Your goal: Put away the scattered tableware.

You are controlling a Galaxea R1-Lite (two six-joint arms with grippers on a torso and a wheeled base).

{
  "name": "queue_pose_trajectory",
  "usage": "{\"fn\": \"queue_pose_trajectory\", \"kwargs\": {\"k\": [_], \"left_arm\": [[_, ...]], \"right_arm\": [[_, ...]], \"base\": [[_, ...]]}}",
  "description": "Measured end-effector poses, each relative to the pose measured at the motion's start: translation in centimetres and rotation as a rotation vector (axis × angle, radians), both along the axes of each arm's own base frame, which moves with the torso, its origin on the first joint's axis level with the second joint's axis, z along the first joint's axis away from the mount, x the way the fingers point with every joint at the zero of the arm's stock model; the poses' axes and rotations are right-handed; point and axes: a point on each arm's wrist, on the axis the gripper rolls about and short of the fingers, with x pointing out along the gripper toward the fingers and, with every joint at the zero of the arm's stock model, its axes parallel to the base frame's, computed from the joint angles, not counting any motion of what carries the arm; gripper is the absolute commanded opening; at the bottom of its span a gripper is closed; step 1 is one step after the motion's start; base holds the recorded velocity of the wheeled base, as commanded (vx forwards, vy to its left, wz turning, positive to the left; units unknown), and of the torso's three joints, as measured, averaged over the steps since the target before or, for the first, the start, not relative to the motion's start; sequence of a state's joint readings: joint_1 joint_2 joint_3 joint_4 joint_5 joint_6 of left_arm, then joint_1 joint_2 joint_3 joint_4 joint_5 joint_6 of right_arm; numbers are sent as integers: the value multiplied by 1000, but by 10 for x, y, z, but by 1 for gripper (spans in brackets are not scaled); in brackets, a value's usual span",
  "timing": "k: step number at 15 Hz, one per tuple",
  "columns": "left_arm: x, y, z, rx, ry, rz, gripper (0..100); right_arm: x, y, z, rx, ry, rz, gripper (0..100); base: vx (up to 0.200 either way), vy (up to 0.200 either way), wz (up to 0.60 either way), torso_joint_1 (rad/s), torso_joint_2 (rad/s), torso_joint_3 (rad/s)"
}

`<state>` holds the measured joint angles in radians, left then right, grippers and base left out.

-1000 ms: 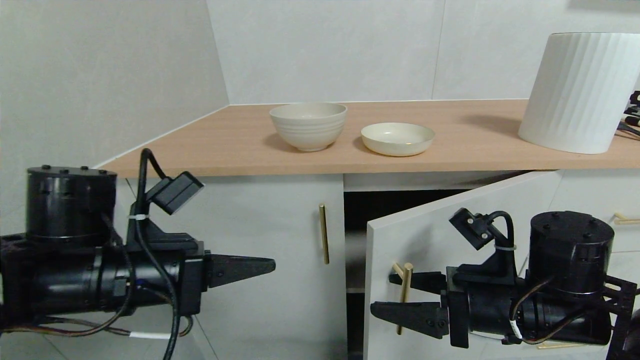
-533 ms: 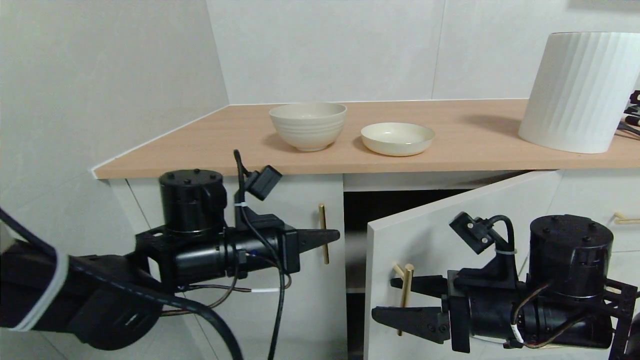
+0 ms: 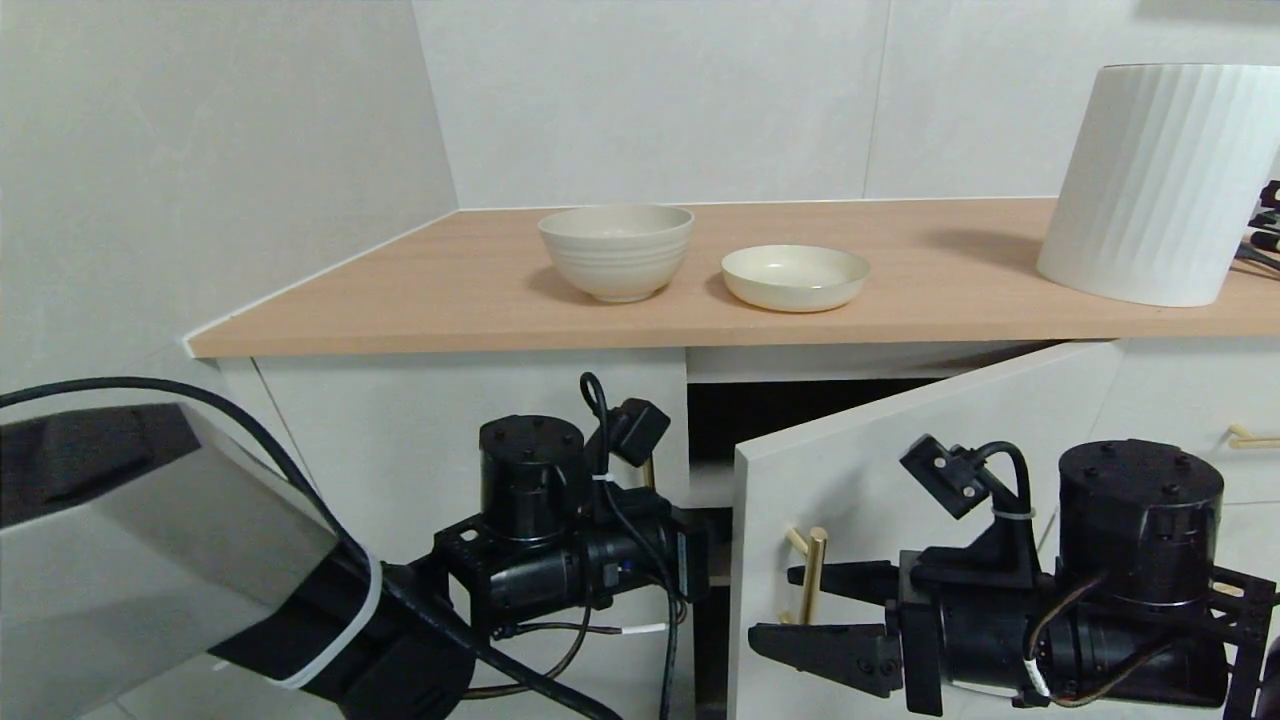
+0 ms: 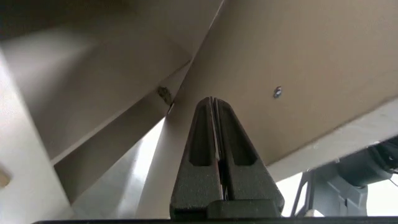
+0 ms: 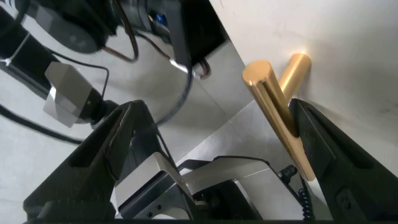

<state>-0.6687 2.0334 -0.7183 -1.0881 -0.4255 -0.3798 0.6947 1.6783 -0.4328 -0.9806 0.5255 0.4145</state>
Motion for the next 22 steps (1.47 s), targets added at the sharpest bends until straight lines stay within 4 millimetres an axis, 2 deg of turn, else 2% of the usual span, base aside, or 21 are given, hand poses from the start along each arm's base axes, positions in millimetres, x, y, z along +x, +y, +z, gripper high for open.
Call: {"fn": "queue_pose_trajectory", "kwargs": {"k": [4,8,12,15,19,22], "left_arm": [[1,-8,-6,-13,-15,-16,0],[-1,-11,-7,-23,-27,-25,0],[-5,-9,-6,-32,-32,-30,0],[-7,-7,-5,-31,-31,-32,0],[-13,-8,-4,-29,-25,-45,0],[-9,-14,-2,-47,-20,-48,0]], "right_arm": [[3,-6,-1,-25,-33,-61,100],[6,-21,3,-46,-94,-158,100],[-9,-53,15,-49,-156,-234,100],[-27,-68,12,-57,-150,-253,100],[-44,-78,11,-52,-161,-253,100],[-54,-78,7,-81,-160,-208,100]], "base": [[0,0,0,0,0,0],[0,0,0,0,0,0],[0,0,0,0,0,0],[0,0,0,0,0,0],[0,0,0,0,0,0],[-200,0,0,5,5,4]]}}
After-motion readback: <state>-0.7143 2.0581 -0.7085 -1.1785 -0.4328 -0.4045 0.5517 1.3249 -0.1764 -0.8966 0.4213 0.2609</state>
